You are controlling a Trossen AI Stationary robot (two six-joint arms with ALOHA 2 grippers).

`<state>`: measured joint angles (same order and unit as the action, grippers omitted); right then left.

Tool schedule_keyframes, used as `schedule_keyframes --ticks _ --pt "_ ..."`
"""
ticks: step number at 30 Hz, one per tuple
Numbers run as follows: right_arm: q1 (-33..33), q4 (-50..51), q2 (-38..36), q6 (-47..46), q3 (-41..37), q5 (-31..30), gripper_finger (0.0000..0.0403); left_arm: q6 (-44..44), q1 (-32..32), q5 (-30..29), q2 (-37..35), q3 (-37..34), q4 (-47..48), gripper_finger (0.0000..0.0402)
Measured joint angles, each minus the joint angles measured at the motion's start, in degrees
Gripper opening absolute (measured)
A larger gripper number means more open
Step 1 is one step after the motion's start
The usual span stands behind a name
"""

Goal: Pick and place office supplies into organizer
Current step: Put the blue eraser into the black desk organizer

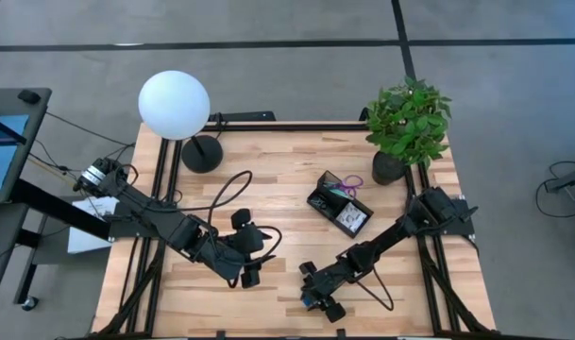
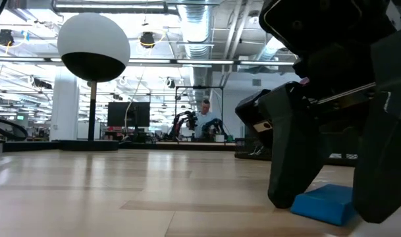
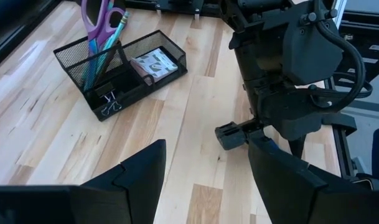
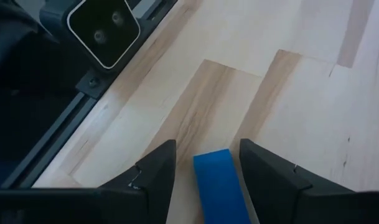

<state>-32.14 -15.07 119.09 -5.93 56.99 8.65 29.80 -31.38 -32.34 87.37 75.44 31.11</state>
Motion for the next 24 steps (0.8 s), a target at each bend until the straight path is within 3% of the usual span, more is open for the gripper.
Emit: schedule_keyframes --ticks 13,20,24 --pt "-0.7 0.67 -0.49 2.79 0.0 0.04 0.0175 1.31 0.0 0.0 0.0 0.0 0.0 0.0226" --pt "-1.19 14.42 -9.13 6.86 -1.08 -3.61 0.0175 1.27 0.02 -2.03 0.0 0.0 -0.07 0.0226" --pt "-0.51 14.81 -12.15 6.42 -0.85 -5.4 0.0176 1.63 0.02 -2.47 0.0 0.0 -0.18 0.0226"
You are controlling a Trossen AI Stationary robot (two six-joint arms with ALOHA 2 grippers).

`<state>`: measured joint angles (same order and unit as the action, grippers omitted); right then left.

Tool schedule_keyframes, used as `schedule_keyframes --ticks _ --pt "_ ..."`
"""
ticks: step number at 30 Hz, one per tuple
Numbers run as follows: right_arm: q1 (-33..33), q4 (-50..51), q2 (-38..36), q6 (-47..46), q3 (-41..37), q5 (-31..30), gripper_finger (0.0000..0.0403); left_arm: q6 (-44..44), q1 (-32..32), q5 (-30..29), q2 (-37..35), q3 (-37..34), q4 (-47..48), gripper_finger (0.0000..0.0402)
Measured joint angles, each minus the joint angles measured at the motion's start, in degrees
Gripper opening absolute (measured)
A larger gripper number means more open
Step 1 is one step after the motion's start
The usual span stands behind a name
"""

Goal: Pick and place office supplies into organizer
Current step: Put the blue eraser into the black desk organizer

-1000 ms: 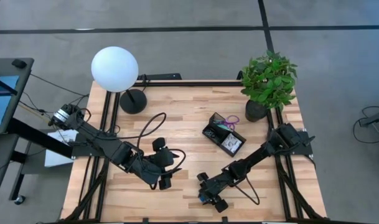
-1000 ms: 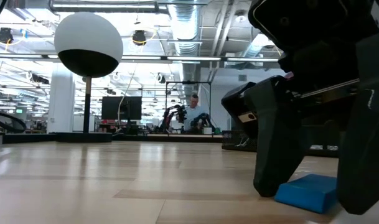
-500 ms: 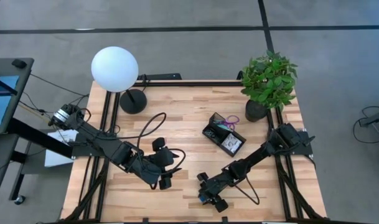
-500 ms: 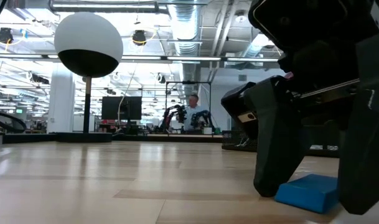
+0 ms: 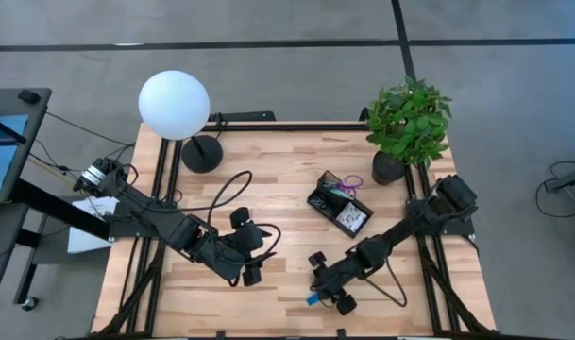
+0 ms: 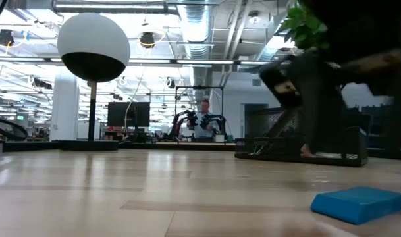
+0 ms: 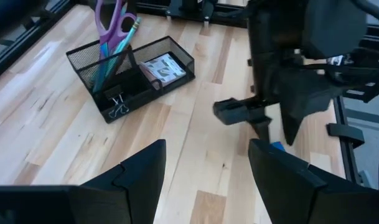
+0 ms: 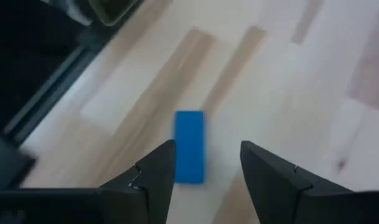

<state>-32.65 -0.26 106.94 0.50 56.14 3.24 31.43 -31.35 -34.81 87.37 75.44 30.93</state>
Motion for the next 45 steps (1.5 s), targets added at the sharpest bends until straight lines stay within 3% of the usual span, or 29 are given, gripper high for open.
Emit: schedule_keyframes --ticks 5,9,15,19,24,28,38,45 --pt "-0.75 -1.6 3.86 -2.39 0.11 0.26 0.0178 0.49 -0.56 0.0 0.0 0.0 0.16 0.0226" --pt "-1.8 -8.79 5.9 -1.61 0.01 -0.99 0.0176 0.47 -0.85 -0.02 0.0 0.0 0.12 0.0226" --pt "-1.96 -15.55 -1.42 3.86 -1.67 -6.73 0.0178 0.67 -0.87 -0.09 0.0 0.0 0.03 0.0226" --pt "-1.13 -31.8 -4.62 3.88 -11.47 -5.67 0.0176 1.2 -0.93 -0.09 0.0 0.0 -0.19 0.0226" --pt "-0.63 -61.3 -4.75 -1.41 -26.23 -4.68 0.0173 1.1 -1.07 -0.11 0.0 0.0 -0.65 0.0226" --pt "-0.99 -76.86 -1.44 -1.46 -29.52 -4.85 0.0176 1.13 -1.07 -0.38 0.0 0.0 -1.08 0.0226" --pt "-0.49 -71.34 10.75 -3.61 -23.13 -4.21 0.018 1.3 -1.07 -3.04 0.0 0.0 -1.76 0.0226" --pt "-0.26 -71.97 16.19 -3.51 -17.75 7.16 0.0165 1.32 -1.07 -3.03 0.0 0.0 -1.74 0.0226"
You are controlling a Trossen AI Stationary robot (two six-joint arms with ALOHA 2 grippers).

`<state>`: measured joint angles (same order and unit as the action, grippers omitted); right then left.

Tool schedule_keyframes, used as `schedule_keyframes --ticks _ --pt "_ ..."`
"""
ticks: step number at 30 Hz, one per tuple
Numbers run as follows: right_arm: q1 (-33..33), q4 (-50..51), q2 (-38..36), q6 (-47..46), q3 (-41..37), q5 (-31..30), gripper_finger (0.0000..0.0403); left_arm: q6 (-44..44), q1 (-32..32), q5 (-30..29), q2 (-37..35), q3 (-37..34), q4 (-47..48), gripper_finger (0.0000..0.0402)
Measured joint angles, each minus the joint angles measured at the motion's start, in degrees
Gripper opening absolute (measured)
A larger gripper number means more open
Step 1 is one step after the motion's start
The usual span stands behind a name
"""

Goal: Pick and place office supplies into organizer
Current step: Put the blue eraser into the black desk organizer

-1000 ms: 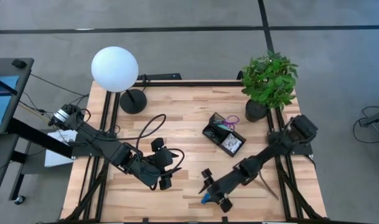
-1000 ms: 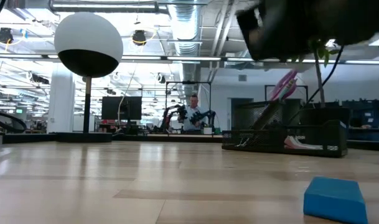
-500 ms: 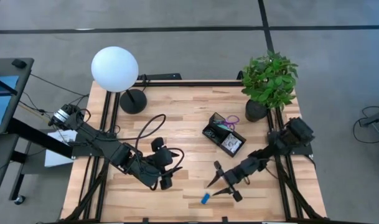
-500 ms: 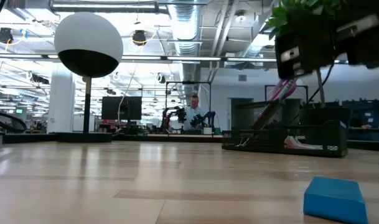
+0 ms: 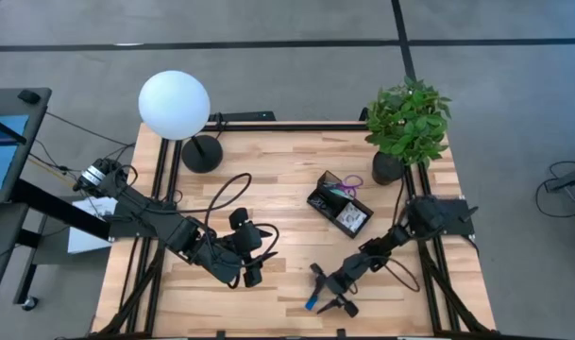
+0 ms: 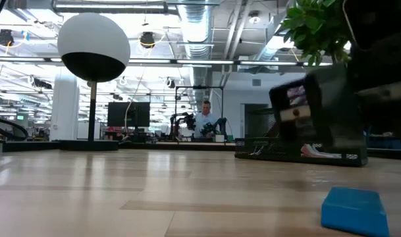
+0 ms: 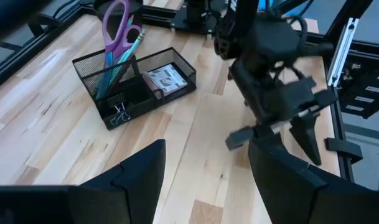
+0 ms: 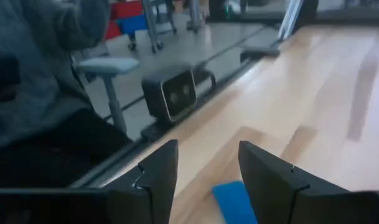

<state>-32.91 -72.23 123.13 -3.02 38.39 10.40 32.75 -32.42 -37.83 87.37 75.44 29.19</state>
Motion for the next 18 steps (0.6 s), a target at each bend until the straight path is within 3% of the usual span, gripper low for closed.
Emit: schedule_keyframes --ticks 9,13,18 --pt "1.18 2.98 5.13 1.56 4.26 0.13 0.0143 -0.02 0.0 0.3 0.0 0.0 0.02 0.0226" --pt "1.21 4.85 3.22 2.76 4.2 0.08 0.0133 -0.04 -0.02 1.13 0.0 0.0 0.28 0.0226" --pt "1.55 14.41 0.98 4.77 4.42 0.06 0.0133 -0.04 0.0 1.17 0.0 0.0 0.93 0.0226"
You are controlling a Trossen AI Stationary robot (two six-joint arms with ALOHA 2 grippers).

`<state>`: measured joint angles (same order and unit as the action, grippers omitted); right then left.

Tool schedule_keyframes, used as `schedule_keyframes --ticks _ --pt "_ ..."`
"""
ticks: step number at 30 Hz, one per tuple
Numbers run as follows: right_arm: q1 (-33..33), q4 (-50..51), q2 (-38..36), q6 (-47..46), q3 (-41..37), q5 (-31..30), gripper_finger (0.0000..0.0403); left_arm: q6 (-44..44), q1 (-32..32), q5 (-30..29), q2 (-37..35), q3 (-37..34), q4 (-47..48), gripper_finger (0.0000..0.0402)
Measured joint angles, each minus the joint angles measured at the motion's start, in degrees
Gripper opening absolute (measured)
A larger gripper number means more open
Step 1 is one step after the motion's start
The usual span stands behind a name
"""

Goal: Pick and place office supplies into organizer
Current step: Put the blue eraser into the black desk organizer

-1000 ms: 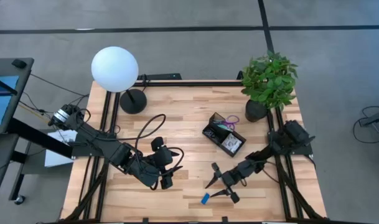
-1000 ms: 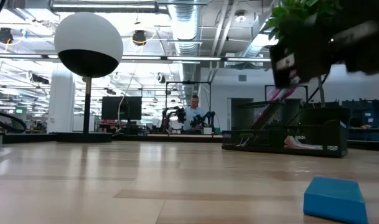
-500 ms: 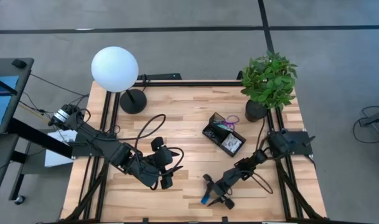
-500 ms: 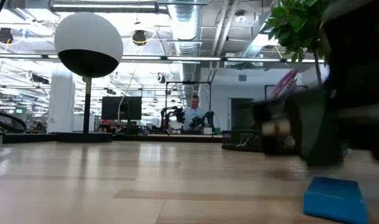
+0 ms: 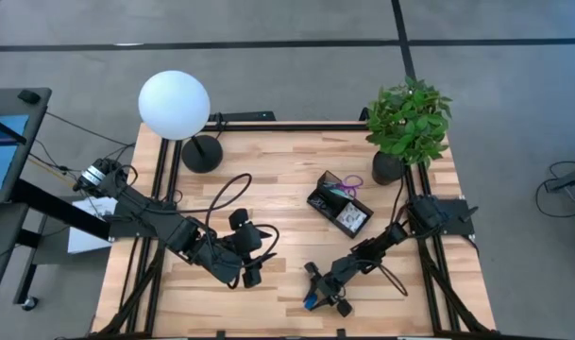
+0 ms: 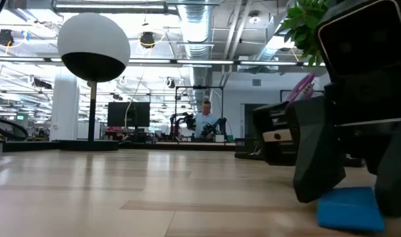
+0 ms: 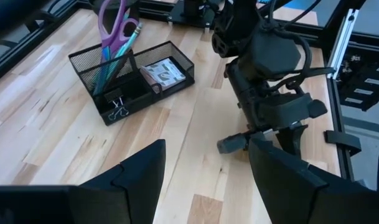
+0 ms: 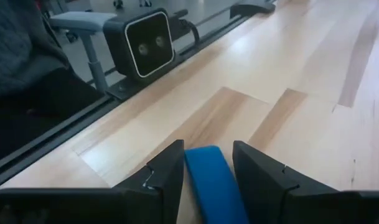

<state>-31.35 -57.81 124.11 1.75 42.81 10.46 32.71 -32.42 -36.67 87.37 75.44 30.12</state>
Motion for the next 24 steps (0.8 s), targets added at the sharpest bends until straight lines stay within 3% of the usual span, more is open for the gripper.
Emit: schedule_keyframes --ticks 14,24 --pt "1.51 3.92 -0.17 1.85 0.0 -1.48 0.017 0.9 0.0 0.11 0.0 0.0 -0.02 0.0226" --pt "0.96 3.34 0.67 -5.61 -0.05 -2.91 0.0159 0.9 -0.02 0.26 0.0 0.0 -0.01 0.0226"
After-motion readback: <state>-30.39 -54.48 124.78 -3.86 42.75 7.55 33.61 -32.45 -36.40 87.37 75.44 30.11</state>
